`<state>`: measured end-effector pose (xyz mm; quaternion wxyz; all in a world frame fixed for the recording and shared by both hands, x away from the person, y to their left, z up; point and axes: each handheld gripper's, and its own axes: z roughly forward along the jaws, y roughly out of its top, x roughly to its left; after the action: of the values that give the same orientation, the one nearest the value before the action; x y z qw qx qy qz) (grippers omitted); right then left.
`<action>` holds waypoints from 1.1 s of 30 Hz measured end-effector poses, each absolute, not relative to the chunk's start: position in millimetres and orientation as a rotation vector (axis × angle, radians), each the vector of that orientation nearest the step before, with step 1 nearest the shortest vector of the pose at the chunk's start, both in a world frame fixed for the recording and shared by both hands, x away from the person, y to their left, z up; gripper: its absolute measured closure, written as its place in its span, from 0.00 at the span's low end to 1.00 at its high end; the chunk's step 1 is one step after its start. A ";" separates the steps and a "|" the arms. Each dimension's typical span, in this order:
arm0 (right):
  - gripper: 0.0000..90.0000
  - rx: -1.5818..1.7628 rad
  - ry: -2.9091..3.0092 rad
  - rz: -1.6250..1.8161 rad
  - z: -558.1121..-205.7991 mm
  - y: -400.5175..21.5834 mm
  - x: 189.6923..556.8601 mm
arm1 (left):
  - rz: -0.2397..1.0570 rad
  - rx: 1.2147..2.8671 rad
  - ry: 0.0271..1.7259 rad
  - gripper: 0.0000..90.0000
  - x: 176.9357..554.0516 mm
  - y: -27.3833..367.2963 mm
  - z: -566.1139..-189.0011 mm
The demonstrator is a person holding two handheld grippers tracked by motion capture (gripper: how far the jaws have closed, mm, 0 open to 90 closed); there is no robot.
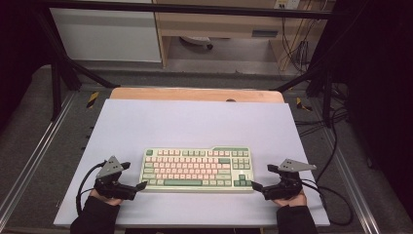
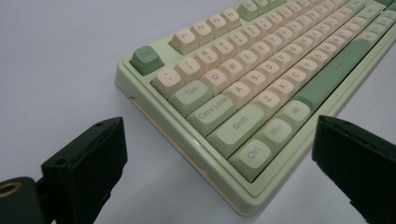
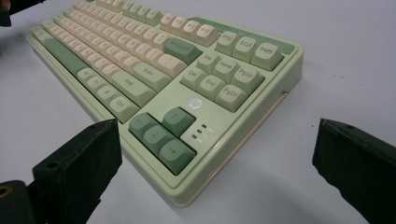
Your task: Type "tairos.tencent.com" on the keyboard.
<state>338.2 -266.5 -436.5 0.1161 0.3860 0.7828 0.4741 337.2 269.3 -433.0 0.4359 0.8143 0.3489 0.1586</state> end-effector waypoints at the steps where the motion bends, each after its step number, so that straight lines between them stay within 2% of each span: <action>1: 0.02 1.129 2.291 1.392 -436.3 -266.6 338.1 | 0.395 2.028 0.868 0.04 337.1 269.3 -432.9; 33: 0.02 1.119 2.292 1.398 -435.6 -266.9 338.0 | 0.418 2.030 0.856 0.05 338.7 252.5 -419.9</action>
<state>338.0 -266.9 -435.6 0.1165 0.3820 0.7826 0.4775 338.7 252.5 -419.9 0.4343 0.8154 0.3439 0.1680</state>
